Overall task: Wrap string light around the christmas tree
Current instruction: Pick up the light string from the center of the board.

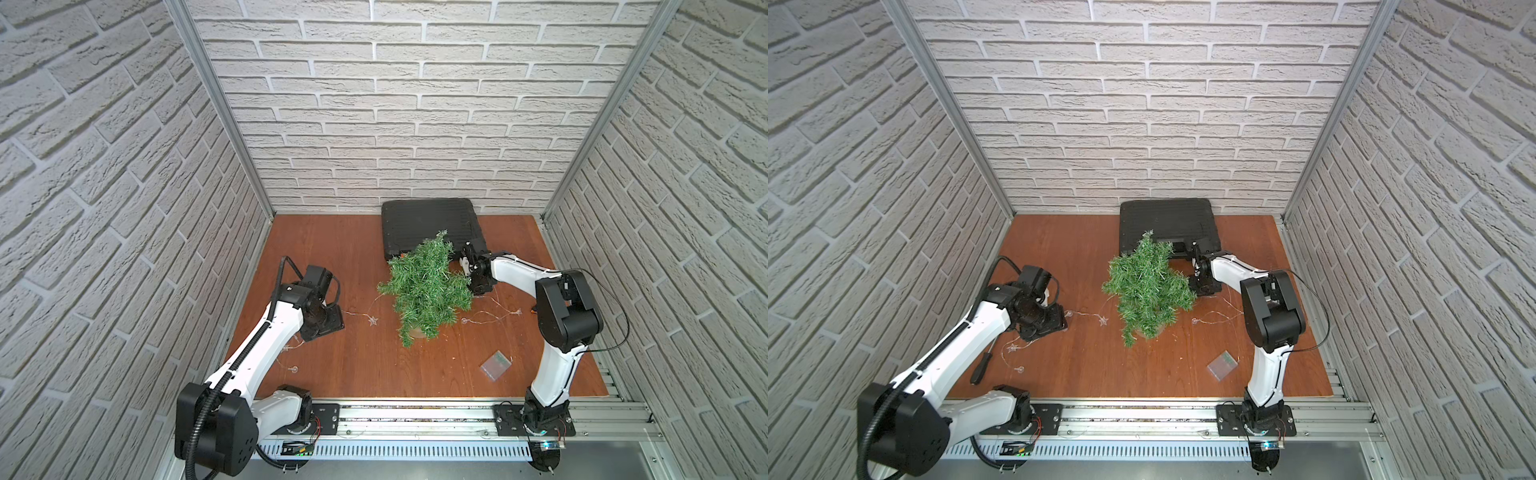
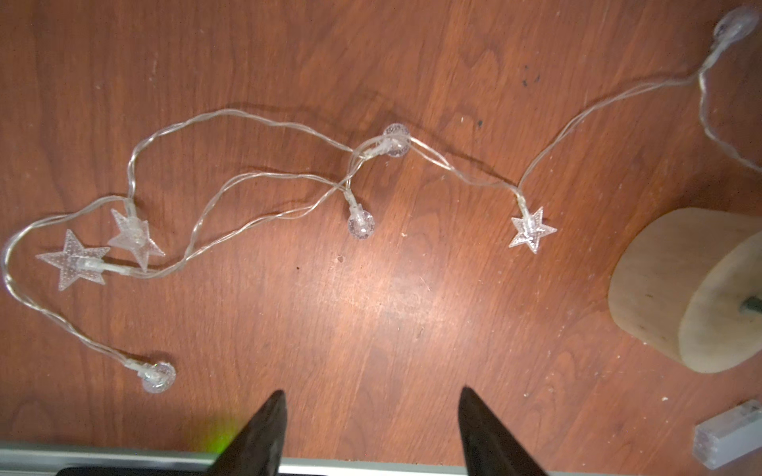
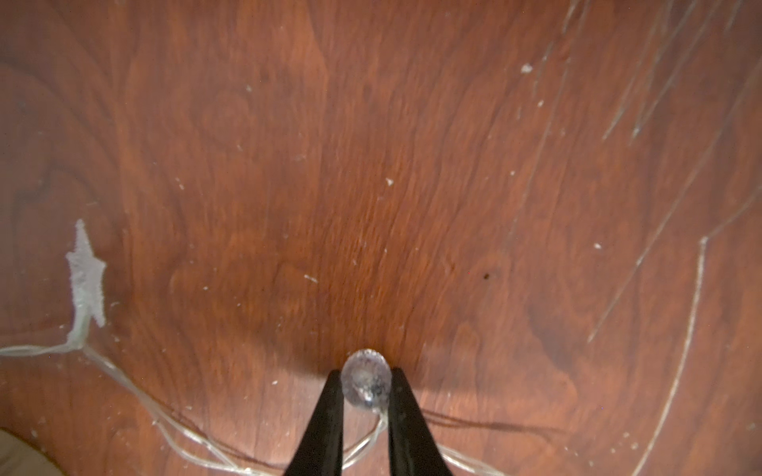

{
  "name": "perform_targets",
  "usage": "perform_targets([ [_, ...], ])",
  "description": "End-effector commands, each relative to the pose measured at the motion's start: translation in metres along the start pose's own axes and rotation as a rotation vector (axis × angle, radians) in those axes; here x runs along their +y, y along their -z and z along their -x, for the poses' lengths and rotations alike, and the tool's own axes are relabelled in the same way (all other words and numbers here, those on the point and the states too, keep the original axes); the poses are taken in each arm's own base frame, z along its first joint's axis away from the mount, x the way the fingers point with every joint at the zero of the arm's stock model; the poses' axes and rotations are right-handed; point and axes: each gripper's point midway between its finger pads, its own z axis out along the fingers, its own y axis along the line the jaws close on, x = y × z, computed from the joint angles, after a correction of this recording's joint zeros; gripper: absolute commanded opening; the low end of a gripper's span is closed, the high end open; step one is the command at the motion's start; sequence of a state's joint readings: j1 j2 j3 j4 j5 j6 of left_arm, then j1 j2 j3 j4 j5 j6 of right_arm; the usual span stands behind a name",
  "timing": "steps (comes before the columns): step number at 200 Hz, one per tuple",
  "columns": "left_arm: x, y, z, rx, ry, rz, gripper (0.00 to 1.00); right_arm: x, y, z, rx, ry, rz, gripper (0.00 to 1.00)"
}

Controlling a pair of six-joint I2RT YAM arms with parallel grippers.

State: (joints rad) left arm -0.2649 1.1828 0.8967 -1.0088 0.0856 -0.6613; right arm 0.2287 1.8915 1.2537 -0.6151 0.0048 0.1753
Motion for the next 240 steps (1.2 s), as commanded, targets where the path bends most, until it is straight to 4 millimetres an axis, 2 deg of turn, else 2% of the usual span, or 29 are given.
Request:
perform_targets([
  [1, -0.005, 0.002, 0.010, 0.005, -0.100, 0.015, 0.69, 0.008, 0.042, 0.022, -0.113, 0.011, 0.028, 0.17],
  [26, -0.016, -0.001, 0.024, 0.032, -0.171, 0.038, 0.64, 0.008, 0.065, 0.025, -0.168, 0.009, 0.038, 0.18],
  [46, -0.020, -0.005, 0.034, 0.070, -0.268, 0.127, 0.63, 0.007, 0.075, 0.023, -0.188, 0.000, 0.044, 0.17],
  [87, -0.013, -0.020, 0.047, 0.150, -0.526, 0.276, 0.60, 0.007, 0.084, 0.018, -0.198, -0.008, 0.057, 0.17],
  [125, -0.006, -0.027, 0.061, 0.160, -0.673, 0.348, 0.59, 0.011, 0.098, 0.018, -0.224, -0.015, 0.086, 0.17],
  [197, -0.012, -0.063, 0.056, 0.238, -0.783, 0.337, 0.56, 0.016, 0.114, 0.015, -0.249, -0.023, 0.122, 0.18],
  [240, -0.019, -0.073, 0.066, 0.201, -0.758, 0.307, 0.53, 0.018, 0.126, 0.013, -0.263, -0.020, 0.138, 0.18],
])
